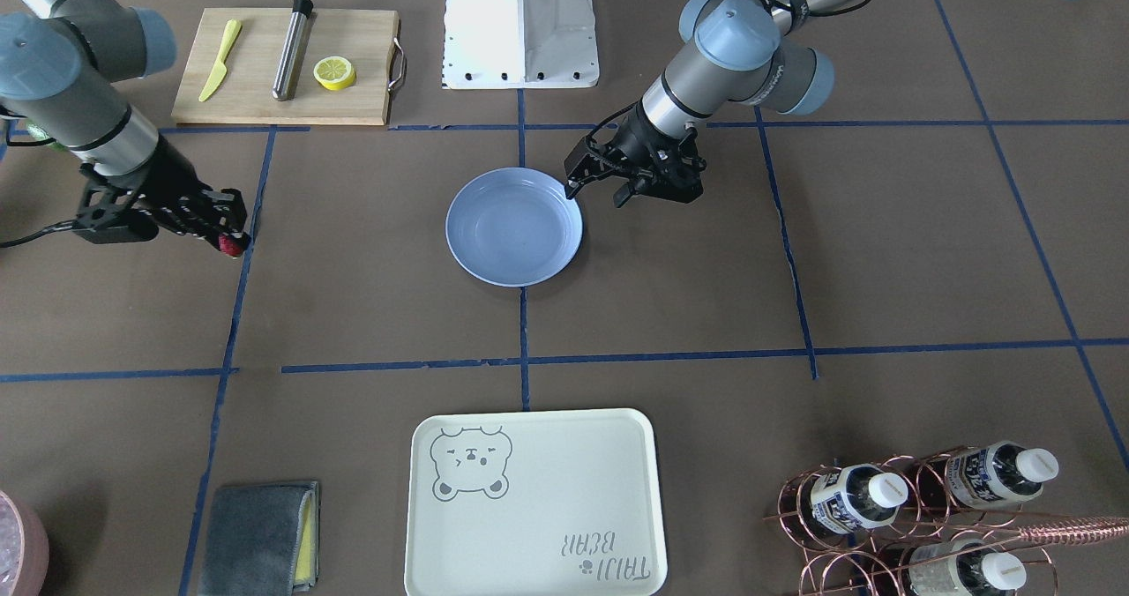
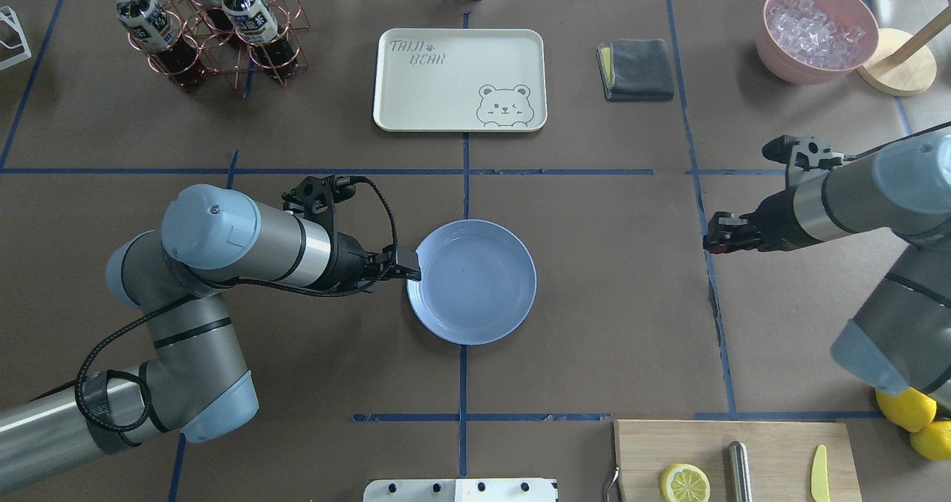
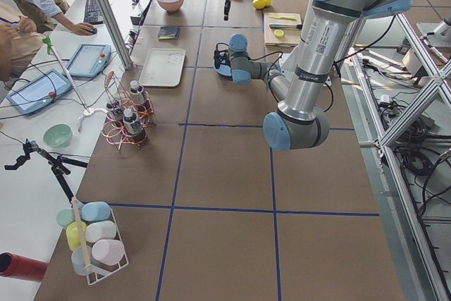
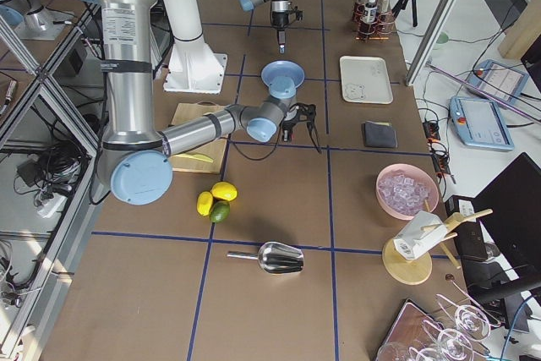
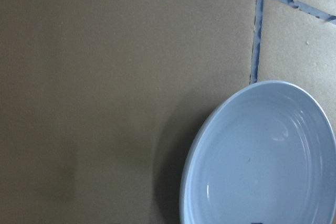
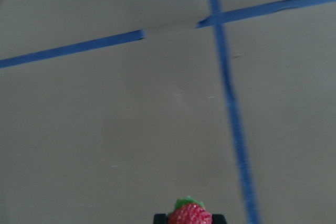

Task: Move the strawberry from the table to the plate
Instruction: 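Carry the strawberry with the right gripper over the plate and release it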

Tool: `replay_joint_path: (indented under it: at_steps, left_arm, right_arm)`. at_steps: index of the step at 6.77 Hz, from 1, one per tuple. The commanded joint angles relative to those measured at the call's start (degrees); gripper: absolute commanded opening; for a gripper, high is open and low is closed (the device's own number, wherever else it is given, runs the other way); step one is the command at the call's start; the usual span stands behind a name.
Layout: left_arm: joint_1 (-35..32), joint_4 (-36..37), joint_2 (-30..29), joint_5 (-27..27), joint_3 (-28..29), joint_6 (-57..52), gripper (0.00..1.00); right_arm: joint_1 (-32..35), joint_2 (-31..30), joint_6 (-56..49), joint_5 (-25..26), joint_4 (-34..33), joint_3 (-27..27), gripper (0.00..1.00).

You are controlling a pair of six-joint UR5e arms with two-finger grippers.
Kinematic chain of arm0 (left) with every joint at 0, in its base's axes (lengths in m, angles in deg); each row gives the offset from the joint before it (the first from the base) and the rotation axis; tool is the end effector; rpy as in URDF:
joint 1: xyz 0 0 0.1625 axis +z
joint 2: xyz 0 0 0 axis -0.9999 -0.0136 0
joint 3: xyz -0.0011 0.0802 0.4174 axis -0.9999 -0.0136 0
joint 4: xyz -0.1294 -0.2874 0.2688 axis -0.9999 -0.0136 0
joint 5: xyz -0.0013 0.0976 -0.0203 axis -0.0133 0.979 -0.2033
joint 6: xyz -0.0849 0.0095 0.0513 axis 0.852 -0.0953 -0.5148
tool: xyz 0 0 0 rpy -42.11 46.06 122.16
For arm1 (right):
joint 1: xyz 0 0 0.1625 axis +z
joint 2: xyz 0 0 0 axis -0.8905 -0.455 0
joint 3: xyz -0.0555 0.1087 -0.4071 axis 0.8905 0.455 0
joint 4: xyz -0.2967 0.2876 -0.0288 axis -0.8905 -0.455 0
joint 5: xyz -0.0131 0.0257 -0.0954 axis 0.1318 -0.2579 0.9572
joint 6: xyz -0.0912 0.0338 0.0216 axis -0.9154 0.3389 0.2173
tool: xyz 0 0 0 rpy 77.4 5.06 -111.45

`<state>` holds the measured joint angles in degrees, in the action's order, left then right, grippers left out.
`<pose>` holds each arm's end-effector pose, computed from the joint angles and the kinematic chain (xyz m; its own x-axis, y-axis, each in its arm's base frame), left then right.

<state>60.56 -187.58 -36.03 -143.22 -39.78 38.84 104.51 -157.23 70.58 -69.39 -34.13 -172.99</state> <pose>0.5070 -0.3874 0.2708 0.2865 -0.0720 -0.9554 0.1185 0.9922 -0.0393 -0.3488 -0.4250 0.4204 0.4883 0.1618 0.8576 -0.1915 0.9786 -0.0756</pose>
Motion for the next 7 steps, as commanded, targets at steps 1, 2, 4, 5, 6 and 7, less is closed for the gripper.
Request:
replay_joint_path:
  at_steps: [1, 2, 4, 5, 6, 7]
  left_arm:
    - [-0.34, 0.01, 0.01, -0.12, -1.31, 0.00, 0.87]
    - [-0.60, 0.01, 0.01, -0.12, -1.40, 0.00, 0.88]
    - [-2.18, 0.01, 2.37, -0.73, -4.81, -0.09, 0.91]
    - [-2.45, 0.01, 2.56, -0.82, -5.44, -0.09, 0.92]
    - [-2.45, 0.01, 2.65, -0.82, -5.36, -0.09, 0.92]
    - [-2.45, -0.08, 2.65, -0.82, -5.27, -0.09, 0.92]
  right_arm:
    - [-10.24, 13.54, 16.93, 6.79, -5.50, 0.53, 0.00]
    - [-13.77, 22.04, 20.29, 12.14, -12.69, 2.53, 0.00]
    - [-16.78, 28.27, 23.40, 15.78, -14.26, 8.42, 0.00]
    - [-17.57, 28.54, 23.40, 17.19, -14.26, 8.88, 0.00]
    - [-18.02, 30.89, 23.32, 18.77, -14.17, 12.19, 0.00]
    - [-18.02, 33.09, 23.32, 19.40, -14.08, 15.53, 0.00]
